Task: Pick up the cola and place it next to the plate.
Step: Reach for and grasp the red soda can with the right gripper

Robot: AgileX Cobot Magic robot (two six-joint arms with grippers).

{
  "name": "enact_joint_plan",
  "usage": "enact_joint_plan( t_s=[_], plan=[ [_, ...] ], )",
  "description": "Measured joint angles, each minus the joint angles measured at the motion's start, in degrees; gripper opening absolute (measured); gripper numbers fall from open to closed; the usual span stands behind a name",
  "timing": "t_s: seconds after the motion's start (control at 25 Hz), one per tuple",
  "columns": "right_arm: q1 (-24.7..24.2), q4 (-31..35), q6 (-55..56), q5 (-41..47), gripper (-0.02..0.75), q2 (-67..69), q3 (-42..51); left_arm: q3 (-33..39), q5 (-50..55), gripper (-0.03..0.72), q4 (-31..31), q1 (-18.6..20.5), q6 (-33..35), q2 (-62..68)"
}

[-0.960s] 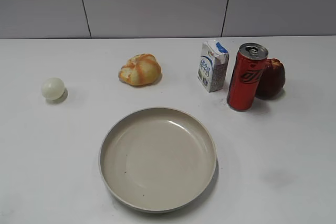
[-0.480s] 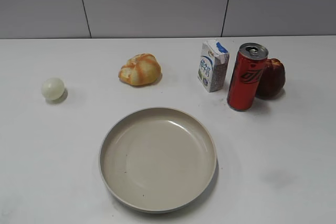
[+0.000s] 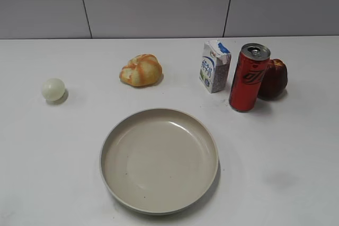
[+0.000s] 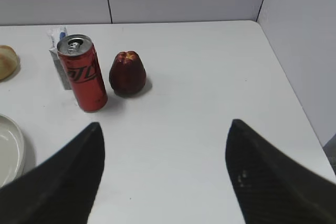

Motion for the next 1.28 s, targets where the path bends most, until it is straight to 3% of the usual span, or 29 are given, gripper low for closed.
enact_joint_plan(
  t_s=[0.32, 0.52, 0.88, 1.28],
  plan=[
    [0.00, 3.72, 0.00, 3.36, 0.574, 27.31, -14.46, 0.00, 0.00, 0.264, 0.00, 0.00, 0.00, 0.00],
    [0.00, 7.47, 0.00, 9.30, 0.574, 44.70, -24.38, 0.00, 0.00, 0.264, 0.00, 0.00, 0.00, 0.00],
    [0.00, 7.80, 0.25, 20.57, 0.574, 74.60, -47.52, 0.00, 0.00, 0.254, 0.00, 0.00, 0.00, 0.00],
    [3.06, 8.19, 4.10, 20.89, 0.574, 88.96, -63.77, 0.00, 0.00, 0.238, 0.00, 0.00, 0.00, 0.00]
  ],
)
